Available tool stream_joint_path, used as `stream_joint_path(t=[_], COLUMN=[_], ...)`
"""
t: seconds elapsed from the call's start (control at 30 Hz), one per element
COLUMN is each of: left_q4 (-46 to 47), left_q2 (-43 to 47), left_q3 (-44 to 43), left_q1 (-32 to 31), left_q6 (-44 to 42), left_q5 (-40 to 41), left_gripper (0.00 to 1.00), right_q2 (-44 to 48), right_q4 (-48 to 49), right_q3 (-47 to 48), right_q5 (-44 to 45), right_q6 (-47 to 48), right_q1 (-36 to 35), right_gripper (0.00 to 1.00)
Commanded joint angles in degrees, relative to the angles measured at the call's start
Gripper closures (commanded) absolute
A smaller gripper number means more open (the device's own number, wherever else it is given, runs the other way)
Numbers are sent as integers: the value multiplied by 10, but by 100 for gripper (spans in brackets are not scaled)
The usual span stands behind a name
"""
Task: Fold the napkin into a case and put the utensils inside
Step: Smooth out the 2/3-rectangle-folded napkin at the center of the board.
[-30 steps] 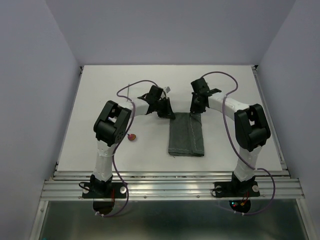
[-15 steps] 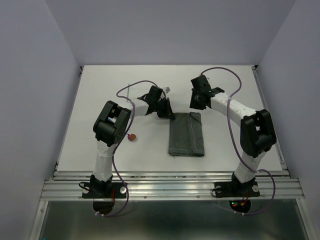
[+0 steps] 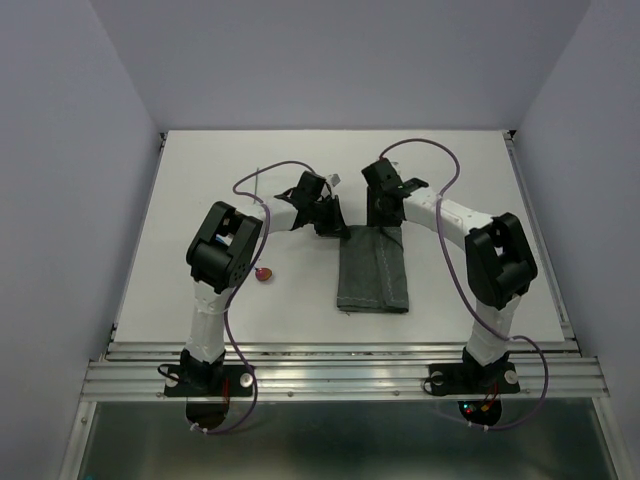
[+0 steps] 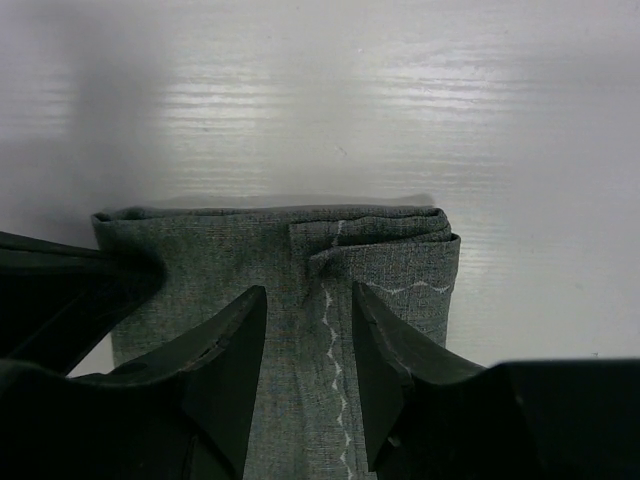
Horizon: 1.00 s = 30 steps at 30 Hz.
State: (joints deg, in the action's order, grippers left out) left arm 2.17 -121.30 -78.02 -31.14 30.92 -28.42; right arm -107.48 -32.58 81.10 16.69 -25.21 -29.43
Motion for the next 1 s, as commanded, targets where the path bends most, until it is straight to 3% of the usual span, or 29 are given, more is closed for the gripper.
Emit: stream_joint_path(t=[0.0,0.8,0.87,0.97], left_q4=[-51,-50,-51,-51], left_q2=[-3,2,2,2], left_q3=[22,30,30,30], left_q1=[-11,-14,-14,-14], left_q6=[-13,-14,-15,-15], left_q5=[17,16,15,16], left_gripper=[99,99,99,99], right_q2=[-17,-89,-91,-84], right_q4=[-16,-25,-27,-28], right_q3=[31,46,46,42], right_q5=[45,70,74,91], right_q6=[23,17,14,8], right_q1=[-15,-20,-20,-20], right_gripper=[54,59,63,78])
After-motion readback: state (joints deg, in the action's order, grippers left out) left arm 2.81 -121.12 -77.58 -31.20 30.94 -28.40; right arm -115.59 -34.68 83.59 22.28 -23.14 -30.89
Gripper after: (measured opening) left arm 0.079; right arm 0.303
